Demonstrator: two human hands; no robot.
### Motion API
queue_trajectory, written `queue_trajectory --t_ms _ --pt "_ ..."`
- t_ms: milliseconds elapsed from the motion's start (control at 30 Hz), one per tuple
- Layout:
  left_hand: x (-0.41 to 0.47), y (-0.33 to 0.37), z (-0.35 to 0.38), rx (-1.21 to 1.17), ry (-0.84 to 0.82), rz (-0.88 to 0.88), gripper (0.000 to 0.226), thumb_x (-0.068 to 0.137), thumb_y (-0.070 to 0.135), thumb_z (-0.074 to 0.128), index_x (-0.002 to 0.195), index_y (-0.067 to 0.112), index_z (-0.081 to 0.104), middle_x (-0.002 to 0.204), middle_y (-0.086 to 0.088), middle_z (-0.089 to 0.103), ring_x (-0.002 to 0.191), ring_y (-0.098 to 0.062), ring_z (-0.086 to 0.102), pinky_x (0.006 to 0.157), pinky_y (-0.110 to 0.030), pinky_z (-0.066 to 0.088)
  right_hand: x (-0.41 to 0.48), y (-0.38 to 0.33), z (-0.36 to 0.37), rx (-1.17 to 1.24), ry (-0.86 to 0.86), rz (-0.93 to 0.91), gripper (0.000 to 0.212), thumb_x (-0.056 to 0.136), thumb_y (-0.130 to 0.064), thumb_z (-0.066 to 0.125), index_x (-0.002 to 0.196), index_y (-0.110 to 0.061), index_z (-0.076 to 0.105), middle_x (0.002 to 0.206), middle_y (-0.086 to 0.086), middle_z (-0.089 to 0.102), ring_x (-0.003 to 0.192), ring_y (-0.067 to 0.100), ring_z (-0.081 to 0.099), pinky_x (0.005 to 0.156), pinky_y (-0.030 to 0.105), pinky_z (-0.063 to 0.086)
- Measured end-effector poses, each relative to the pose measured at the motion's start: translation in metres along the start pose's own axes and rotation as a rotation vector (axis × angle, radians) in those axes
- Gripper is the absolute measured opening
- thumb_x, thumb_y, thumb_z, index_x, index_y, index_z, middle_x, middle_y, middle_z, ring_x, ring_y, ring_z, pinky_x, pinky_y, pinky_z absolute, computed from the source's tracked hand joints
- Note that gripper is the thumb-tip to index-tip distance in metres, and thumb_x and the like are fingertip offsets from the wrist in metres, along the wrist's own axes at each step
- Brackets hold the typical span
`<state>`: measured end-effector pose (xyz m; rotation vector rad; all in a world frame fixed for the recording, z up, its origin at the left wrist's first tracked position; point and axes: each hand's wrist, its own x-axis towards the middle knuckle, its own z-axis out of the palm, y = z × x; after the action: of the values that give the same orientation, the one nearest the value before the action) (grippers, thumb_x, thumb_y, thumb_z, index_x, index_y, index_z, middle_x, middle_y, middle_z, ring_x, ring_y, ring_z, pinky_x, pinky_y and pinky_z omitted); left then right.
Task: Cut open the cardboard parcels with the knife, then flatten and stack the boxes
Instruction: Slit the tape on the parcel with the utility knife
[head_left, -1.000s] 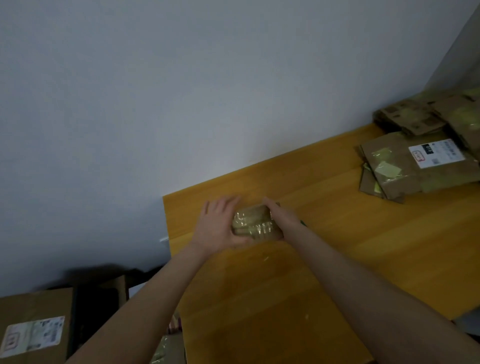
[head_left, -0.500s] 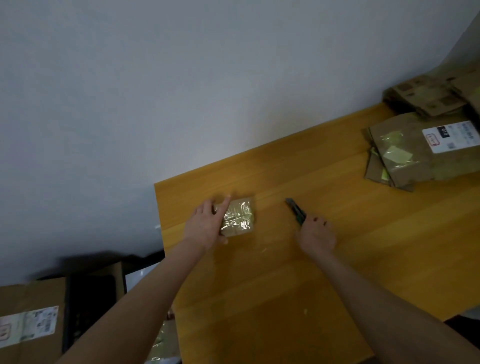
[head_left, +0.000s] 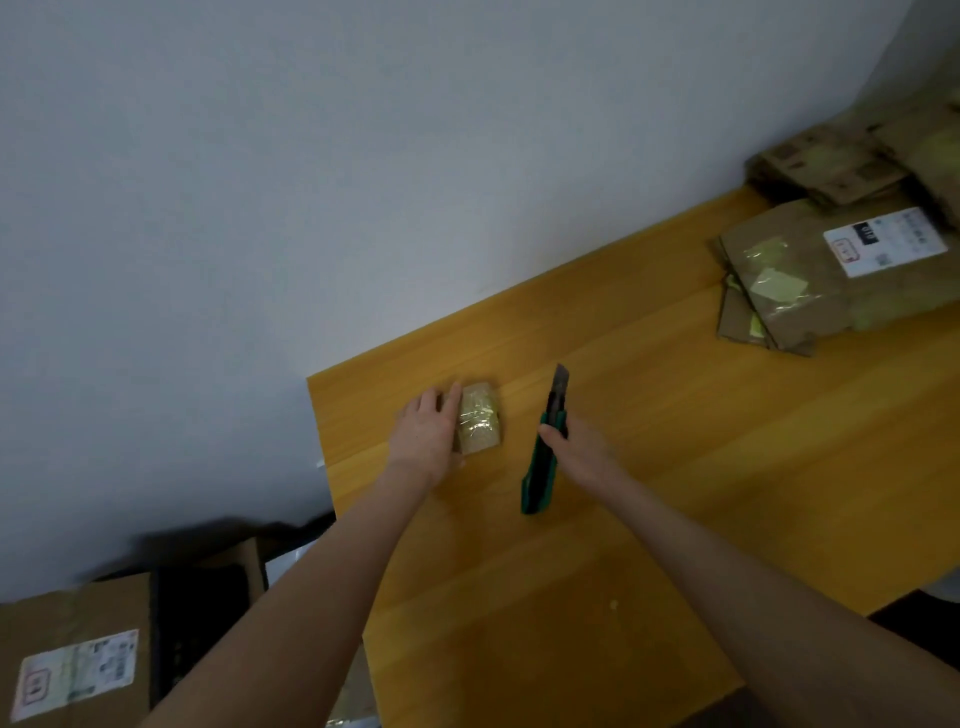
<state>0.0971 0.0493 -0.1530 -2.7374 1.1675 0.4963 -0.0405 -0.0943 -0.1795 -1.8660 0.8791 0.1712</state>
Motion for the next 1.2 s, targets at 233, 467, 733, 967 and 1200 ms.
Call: queue_trajectory --t_ms 233,467,733,967,1200 --pt "0.0 -0.007 -0.002 -0.057 -0.033 0.058 0.105 0.073 0.032 0.081 0.154 0.023 0.014 0.149 -0.007 0.027 0.133 -0.029 0.035 0.108 -0.034 0.031 -0.021 -0.006 -0.009 0.258 -0.204 0.105 0.038 0.105 -0.033 0.029 0.128 -0.006 0.043 0.115 0.016 0.053 0.106 0.029 0.055 0.087 0.039 0.047" --pt "0.005 -0.007 -0.001 -0.066 -0.036 0.065 0.105 0.071 0.03 0.083 0.153 0.021 0.018 0.147 -0.007 0.029 0.132 -0.029 0.035 0.11 -0.036 0.031 -0.022 -0.005 -0.001 0.005 -0.072 -0.074 0.041 0.102 -0.025 0.04 0.143 -0.02 0.037 0.096 0.003 0.056 0.078 0.019 0.055 0.063 0.029 0.046" --pt "0.007 -0.008 0.003 -0.082 -0.022 0.055 0.105 0.071 0.028 0.083 0.153 0.023 0.018 0.147 -0.006 0.03 0.133 -0.028 0.034 0.111 -0.038 0.032 -0.017 -0.004 -0.01 -0.25 -0.079 -0.15 0.053 0.101 -0.031 0.041 0.151 -0.035 0.022 0.097 0.003 0.063 0.066 0.016 0.052 0.056 0.031 0.044" --pt "0.009 -0.009 0.007 -0.087 -0.024 0.044 0.105 0.074 0.03 0.081 0.154 0.025 0.013 0.149 -0.004 0.028 0.134 -0.027 0.032 0.112 -0.04 0.031 -0.018 -0.006 -0.014 -0.326 -0.123 -0.145 0.056 0.102 -0.031 0.042 0.152 -0.035 0.019 0.084 -0.004 0.056 0.058 0.011 0.047 0.047 0.024 0.037" --pt "0.009 -0.009 0.01 -0.08 -0.032 0.037 0.104 0.078 0.031 0.078 0.155 0.026 0.008 0.151 -0.005 0.024 0.135 -0.028 0.03 0.113 -0.04 0.031 -0.02 -0.007 -0.016 -0.337 -0.165 -0.166 0.057 0.101 -0.029 0.043 0.152 -0.033 0.019 0.08 -0.004 0.055 0.06 0.012 0.048 0.051 0.026 0.04"
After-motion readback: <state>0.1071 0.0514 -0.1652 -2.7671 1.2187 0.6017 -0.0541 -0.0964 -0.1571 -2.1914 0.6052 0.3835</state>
